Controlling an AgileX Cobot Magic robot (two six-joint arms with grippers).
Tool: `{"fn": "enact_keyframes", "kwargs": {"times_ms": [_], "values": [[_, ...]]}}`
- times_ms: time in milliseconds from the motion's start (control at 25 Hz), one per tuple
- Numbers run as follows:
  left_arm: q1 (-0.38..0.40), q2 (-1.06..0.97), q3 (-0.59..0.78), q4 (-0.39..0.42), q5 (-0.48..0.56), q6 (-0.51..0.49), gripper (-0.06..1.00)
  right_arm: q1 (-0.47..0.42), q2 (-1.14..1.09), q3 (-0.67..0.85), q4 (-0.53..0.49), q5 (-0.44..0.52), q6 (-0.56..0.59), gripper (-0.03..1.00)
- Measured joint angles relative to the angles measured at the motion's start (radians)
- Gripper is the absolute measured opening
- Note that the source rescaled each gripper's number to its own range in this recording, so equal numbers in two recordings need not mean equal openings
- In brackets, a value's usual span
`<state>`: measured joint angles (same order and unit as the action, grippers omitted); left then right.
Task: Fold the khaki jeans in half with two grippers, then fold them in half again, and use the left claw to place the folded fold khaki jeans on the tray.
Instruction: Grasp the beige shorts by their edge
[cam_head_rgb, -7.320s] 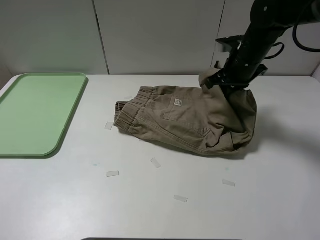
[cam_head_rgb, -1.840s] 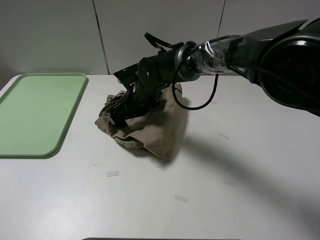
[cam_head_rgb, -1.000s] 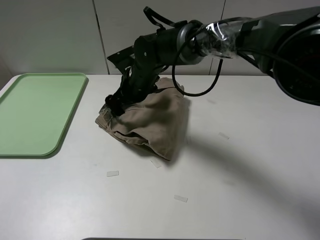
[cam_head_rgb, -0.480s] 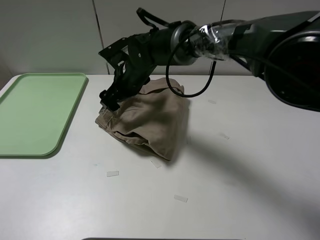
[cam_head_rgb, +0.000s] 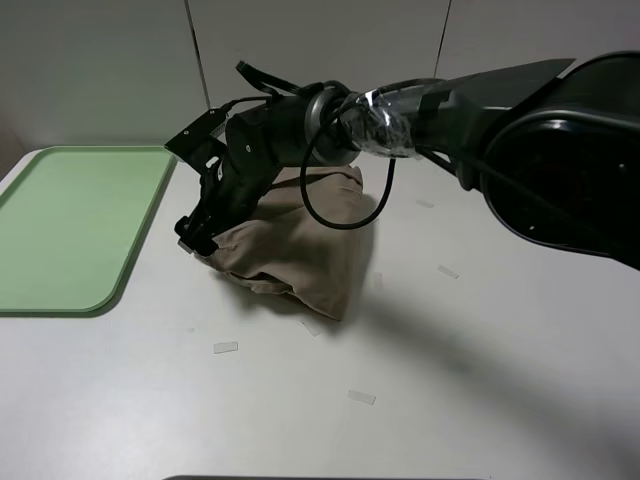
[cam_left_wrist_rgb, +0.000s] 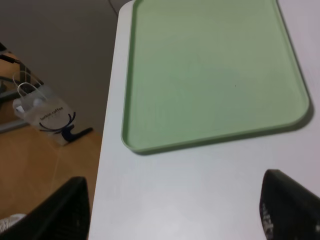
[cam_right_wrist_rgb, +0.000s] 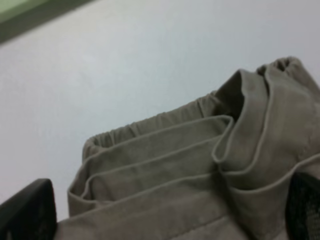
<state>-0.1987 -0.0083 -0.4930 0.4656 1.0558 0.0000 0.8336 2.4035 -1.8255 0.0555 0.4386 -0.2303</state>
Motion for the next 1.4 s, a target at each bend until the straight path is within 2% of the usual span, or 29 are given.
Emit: {"fn": "enact_keyframes", "kwargs": {"times_ms": [240,480,720,1040,1240,1400], "values": [[0.000,0.000,0.000,0.000,0.015,0.000,0.73,-0.003,0.010,-0.007,0.014,0.019,-0.002,1.00],[0.000,0.000,0.000,0.000,0.015,0.000,0.73,-0.036,-0.028,-0.072,0.011,0.194,-0.001,1.00],[0.000,0.000,0.000,0.000,0.015,0.000,0.73,-0.089,-0.122,-0.081,-0.012,0.261,-0.001,1.00],[0.000,0.000,0.000,0.000,0.015,0.000,0.73,-0.254,-0.184,-0.081,-0.034,0.444,-0.072,1.00],[0.000,0.000,0.000,0.000,0.015,0.000,0.73,-0.355,-0.231,-0.070,-0.084,0.513,-0.082,1.00],[0.000,0.000,0.000,0.000,0.015,0.000,0.73,-0.442,-0.287,-0.001,-0.106,0.564,-0.083,1.00]]}}
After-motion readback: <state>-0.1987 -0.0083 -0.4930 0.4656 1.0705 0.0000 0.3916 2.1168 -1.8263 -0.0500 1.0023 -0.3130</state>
